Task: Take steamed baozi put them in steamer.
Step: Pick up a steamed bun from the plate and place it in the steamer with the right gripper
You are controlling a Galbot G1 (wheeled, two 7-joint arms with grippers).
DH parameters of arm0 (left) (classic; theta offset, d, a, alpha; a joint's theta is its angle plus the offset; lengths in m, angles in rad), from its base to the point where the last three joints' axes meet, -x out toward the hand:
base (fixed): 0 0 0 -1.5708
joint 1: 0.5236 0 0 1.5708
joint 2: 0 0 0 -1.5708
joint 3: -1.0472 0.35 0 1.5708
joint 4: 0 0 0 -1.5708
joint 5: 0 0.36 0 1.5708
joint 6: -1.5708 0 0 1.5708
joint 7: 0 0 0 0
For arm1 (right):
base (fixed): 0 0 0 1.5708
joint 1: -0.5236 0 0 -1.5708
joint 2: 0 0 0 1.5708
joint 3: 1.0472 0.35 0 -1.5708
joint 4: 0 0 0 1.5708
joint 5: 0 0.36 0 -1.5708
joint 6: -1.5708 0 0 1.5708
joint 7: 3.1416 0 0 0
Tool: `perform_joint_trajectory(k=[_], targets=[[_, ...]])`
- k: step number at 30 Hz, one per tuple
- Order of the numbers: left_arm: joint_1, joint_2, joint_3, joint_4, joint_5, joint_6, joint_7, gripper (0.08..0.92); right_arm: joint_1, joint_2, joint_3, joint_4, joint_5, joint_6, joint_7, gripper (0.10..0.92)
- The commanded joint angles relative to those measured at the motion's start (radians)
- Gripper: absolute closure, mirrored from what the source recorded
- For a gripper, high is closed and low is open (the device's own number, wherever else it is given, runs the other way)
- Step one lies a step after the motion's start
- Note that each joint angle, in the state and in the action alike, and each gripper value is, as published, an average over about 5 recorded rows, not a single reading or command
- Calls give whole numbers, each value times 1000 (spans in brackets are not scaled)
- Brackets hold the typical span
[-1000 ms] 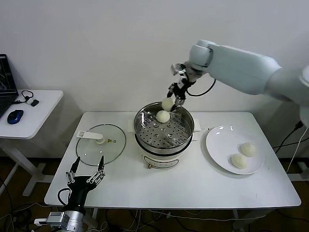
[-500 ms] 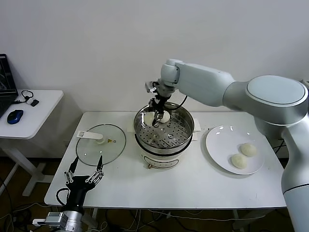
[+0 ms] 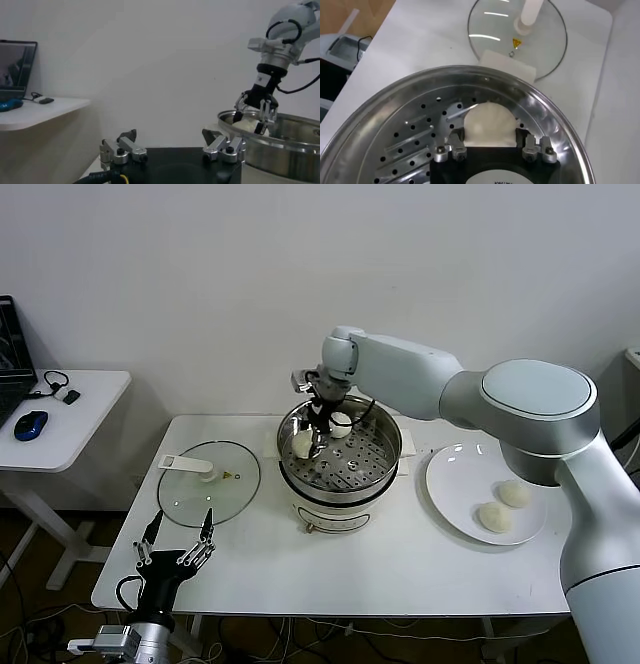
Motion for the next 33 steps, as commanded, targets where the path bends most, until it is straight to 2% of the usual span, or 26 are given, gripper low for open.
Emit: perform_joint_trajectory(k=[1,9,20,27,33], targets=[[2,1,1,1,0,-1,1,177,-16,12,7,-17,-10,1,-2,363],[2,0,3,0,0,0,1,177,-21,10,10,-13,-17,3,0,339],[2,0,3,-1,0,2,1,177,1,-29,15,43,-9,13,4,207],[0,0,8,-3,3,5,0,177,116,-161,0,213,26,17,2,203],[0,1,6,-7,2,8,1,177,239,-343,-23,326,30,49,-12,203]])
